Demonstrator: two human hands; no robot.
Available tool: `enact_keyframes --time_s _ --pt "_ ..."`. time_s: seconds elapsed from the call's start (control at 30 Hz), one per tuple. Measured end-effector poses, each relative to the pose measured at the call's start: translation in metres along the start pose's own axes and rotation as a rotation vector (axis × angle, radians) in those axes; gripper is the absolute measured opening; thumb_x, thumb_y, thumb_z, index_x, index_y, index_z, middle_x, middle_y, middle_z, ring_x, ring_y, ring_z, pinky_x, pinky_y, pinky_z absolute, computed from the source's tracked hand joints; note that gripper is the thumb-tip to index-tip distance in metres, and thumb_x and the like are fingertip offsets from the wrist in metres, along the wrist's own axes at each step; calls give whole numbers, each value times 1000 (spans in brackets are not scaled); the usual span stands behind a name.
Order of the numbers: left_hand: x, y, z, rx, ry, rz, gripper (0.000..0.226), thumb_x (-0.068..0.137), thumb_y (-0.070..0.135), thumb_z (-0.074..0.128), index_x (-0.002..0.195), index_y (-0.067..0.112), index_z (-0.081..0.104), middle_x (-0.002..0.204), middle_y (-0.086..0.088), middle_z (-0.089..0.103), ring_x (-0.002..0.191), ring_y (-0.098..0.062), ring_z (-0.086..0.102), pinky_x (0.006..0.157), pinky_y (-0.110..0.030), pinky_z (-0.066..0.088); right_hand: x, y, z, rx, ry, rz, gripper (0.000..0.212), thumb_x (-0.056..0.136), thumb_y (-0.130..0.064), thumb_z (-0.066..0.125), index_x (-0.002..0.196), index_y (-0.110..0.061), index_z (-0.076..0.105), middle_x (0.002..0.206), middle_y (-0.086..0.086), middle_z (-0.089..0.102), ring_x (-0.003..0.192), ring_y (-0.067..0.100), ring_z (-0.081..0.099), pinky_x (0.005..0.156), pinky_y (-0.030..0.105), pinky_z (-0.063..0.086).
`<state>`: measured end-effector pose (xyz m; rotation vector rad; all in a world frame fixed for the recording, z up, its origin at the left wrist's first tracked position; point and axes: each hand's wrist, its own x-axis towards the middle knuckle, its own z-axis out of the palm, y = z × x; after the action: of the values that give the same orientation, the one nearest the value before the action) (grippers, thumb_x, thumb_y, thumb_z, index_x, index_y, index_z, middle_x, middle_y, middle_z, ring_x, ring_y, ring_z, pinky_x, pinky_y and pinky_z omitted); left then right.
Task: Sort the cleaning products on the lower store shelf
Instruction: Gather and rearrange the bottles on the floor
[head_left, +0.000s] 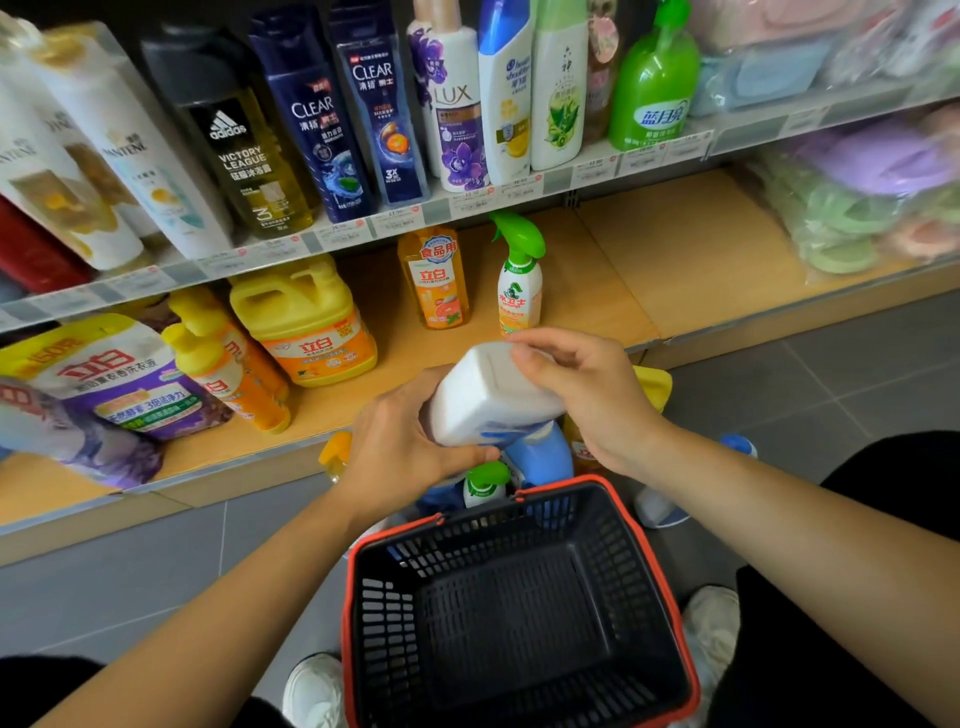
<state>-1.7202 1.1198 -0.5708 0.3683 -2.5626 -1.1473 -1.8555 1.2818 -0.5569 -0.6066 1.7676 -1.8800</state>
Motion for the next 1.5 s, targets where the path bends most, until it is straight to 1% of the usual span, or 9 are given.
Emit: enact_keyframes --time_s 0.13,0.37,0.6,0.87,1.0,1.1,1.2,1.37,1.5 --pt "3 -3 -3 -99 22 -34 81 61 45 92 132 20 62 113 7 73 102 -19 68 83 -51 56 7 1 -4 112 -4 52 32 100 -1 54 130 -11 62 120 19 69 107 22 62 91 39 47" --pt "7 -3 -4 -140 38 -55 78 61 38 96 130 19 64 113 8 73 102 -16 69 85 -47 58 9 9 -8 219 -12 144 30 105 -1 43 120 -10 67 120 11 70 112 21 64 98 42 50" --pt "11 -2 -7 -431 87 -150 58 67 18 91 119 8 66 109 -2 77 97 -18 75 76 -31 62 13 12 -19 243 -143 118 37 93 -19 64 130 -16 62 124 7 71 113 21 68 93 40 58" --pt "26 -1 -15 -826 218 -234 46 80 15 79 122 4 66 118 -12 74 107 -32 72 82 -40 61 3 51 -18 -246 -502 316 56 80 6 78 129 -11 58 125 7 69 115 19 65 99 34 54" --pt "28 -1 -16 -949 259 -267 43 86 17 73 126 3 64 124 -13 72 111 -31 70 86 -40 59 0 59 -14 -38 -408 355 49 87 5 70 128 -18 55 129 15 66 113 25 66 78 28 57" --pt "35 -10 -18 -957 341 -318 57 86 19 75 136 3 54 128 -14 69 113 -31 70 91 -51 59 7 57 -20 40 -344 301 44 87 -8 69 128 -17 57 117 13 72 97 28 71 83 37 60" --pt "42 -24 -20 -956 462 -378 86 86 7 78 153 24 27 133 -10 63 113 -27 70 84 -52 61 15 48 -28 47 -303 247 40 83 -20 69 121 -16 62 97 8 75 80 21 72 77 37 62" --pt "43 -46 -10 -920 446 -548 59 81 7 81 129 14 47 117 -11 70 101 -26 74 73 -38 62 34 35 -47 -222 -224 113 26 88 -16 74 114 -16 69 99 21 74 81 27 74 77 45 63" --pt "50 -57 5 -837 403 -611 57 83 11 81 129 7 45 123 -12 64 100 -23 74 71 -30 62 47 22 -61 -423 -192 -14 26 88 -17 76 113 -23 71 99 9 75 88 30 72 78 54 61"
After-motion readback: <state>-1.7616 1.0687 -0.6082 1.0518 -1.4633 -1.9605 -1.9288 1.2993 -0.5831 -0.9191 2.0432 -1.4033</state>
